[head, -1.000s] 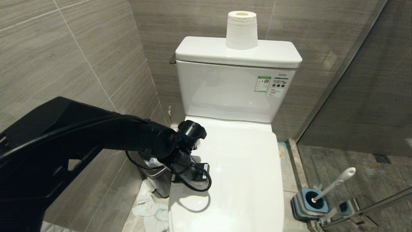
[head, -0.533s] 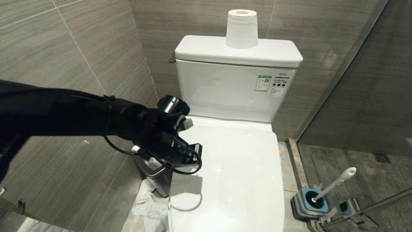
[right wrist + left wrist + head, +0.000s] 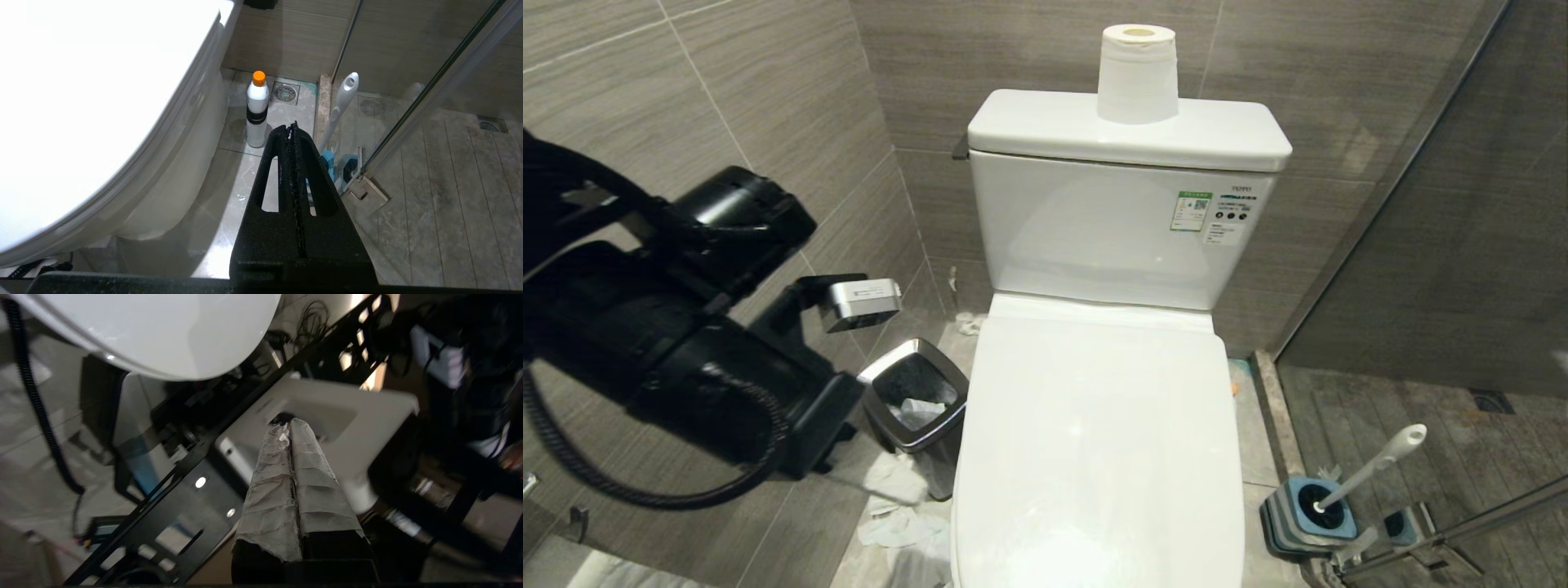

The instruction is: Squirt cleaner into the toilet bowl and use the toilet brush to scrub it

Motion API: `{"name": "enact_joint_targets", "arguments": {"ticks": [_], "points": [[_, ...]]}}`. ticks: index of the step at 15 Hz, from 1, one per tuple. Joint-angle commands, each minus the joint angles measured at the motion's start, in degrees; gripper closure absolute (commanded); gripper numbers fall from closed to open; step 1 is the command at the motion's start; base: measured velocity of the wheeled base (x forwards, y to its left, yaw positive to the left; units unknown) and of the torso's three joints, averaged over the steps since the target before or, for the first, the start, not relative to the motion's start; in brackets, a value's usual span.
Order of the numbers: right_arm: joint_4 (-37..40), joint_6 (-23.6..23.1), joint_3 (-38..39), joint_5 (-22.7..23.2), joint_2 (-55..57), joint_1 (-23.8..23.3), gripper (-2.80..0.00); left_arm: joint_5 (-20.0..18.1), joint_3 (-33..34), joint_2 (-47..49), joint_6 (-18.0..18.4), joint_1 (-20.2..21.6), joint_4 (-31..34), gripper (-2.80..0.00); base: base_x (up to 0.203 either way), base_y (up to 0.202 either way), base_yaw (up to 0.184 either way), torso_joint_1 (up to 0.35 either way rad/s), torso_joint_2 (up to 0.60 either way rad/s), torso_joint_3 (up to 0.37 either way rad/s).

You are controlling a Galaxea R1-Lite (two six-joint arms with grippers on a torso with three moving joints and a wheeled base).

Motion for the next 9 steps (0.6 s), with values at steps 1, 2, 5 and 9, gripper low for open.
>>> {"name": "enact_joint_targets", "arguments": {"ticks": [1, 2, 5, 9], "points": [[0.0, 0.0, 0.0, 0.0, 0.0, 0.0, 0.00, 3.2, 0.3, -7.9, 8.0, 3.5, 4.0, 0.00, 0.000, 0.000, 0.000, 0.000, 0.00, 0.000], [0.0, 0.0, 0.0, -0.1, 0.0, 0.0, 0.00, 4.9, 0.2, -9.6, 11.1, 5.5, 4.0, 0.00, 0.000, 0.000, 0.000, 0.000, 0.00, 0.000], [0.0, 0.0, 0.0, -0.1, 0.0, 0.0, 0.00, 8.5, 0.1, -15.7, 18.7, 10.8, 3.7, 0.00, 0.000, 0.000, 0.000, 0.000, 0.00, 0.000], [0.0, 0.0, 0.0, 0.0, 0.0, 0.0, 0.00, 14.2, 0.2, -24.8, 20.1, 14.5, -0.6, 0.00, 0.000, 0.000, 0.000, 0.000, 0.00, 0.000]]}}
